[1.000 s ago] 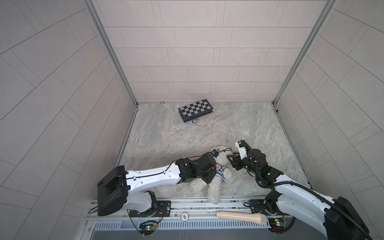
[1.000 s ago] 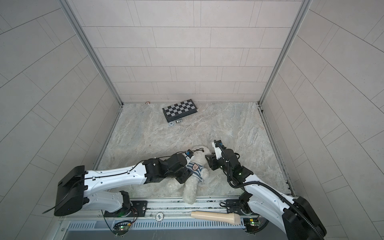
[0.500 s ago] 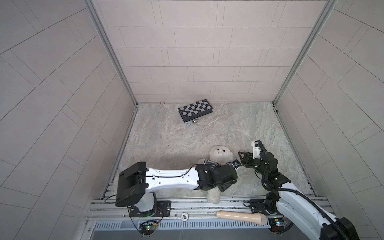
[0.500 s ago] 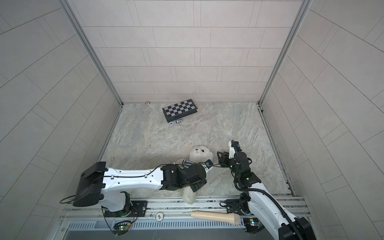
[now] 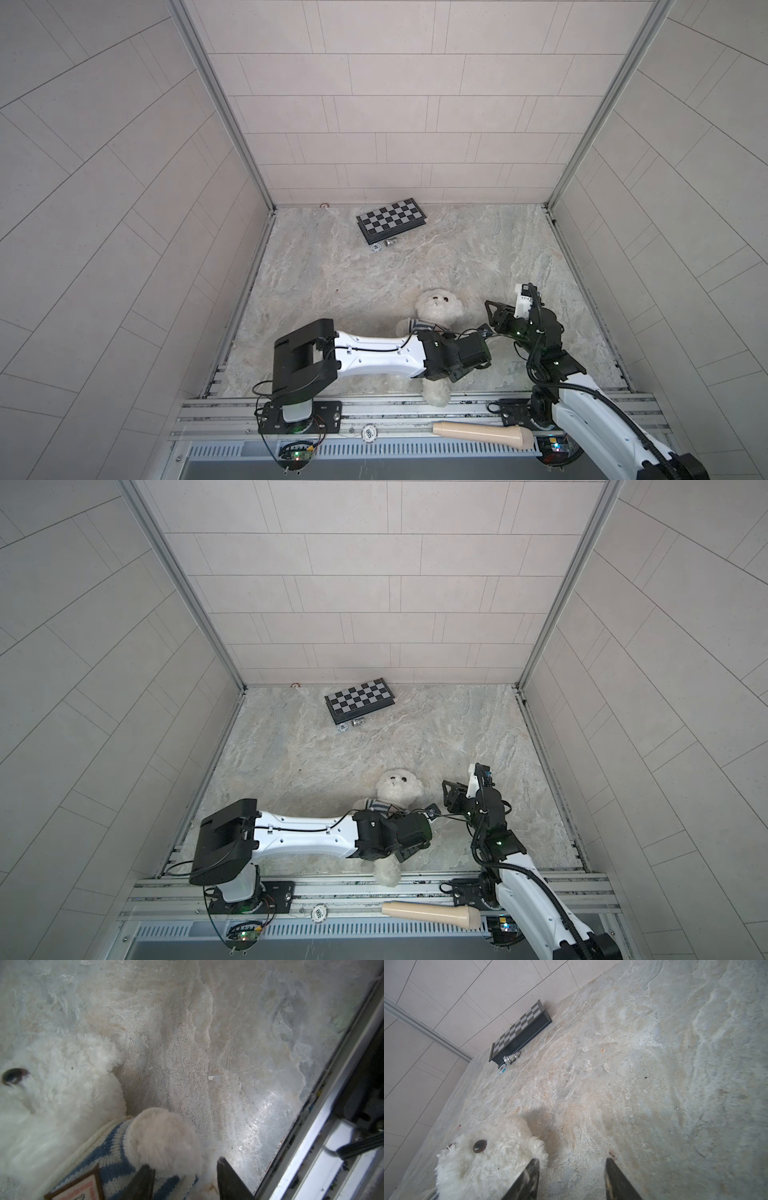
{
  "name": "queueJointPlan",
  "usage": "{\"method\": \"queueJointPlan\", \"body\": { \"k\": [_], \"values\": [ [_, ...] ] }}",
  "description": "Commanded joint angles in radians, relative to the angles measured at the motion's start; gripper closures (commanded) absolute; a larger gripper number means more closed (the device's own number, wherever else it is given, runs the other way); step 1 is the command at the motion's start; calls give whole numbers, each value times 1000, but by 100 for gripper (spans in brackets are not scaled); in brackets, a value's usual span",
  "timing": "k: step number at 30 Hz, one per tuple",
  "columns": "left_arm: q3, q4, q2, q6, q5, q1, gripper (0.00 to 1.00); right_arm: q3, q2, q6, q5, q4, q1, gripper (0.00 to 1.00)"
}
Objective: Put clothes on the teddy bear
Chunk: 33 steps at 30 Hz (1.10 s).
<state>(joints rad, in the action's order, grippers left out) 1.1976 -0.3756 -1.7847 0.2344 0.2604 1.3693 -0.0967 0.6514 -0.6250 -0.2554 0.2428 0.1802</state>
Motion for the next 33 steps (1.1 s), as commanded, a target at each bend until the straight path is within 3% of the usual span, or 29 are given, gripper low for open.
{"method": "queueJointPlan", "body": {
  "k": [1,4,10,18,25,27,33],
  "values": [
    [41,-37,-28,23,91,2,52,10,-13,-25,8,21,-5,47],
    [61,-62,-43,43,143,2,58,19,-26,-28,13,19,-7,48],
    [18,-8,16,31,162,3,57,31,-67,-31,26,-2,-9,48],
    [15,41,12,-43,181,2,44,43,-113,-38,49,-20,-14,46],
    [88,2,-72,-58,202,-8,42,44,-119,-39,48,-25,-16,47],
    [94,1,-91,-54,199,-17,43,45,-125,-39,51,-27,-18,46],
    [80,22,-96,-43,192,-36,58,46,-136,-39,53,-38,-21,46]
  ]
}}
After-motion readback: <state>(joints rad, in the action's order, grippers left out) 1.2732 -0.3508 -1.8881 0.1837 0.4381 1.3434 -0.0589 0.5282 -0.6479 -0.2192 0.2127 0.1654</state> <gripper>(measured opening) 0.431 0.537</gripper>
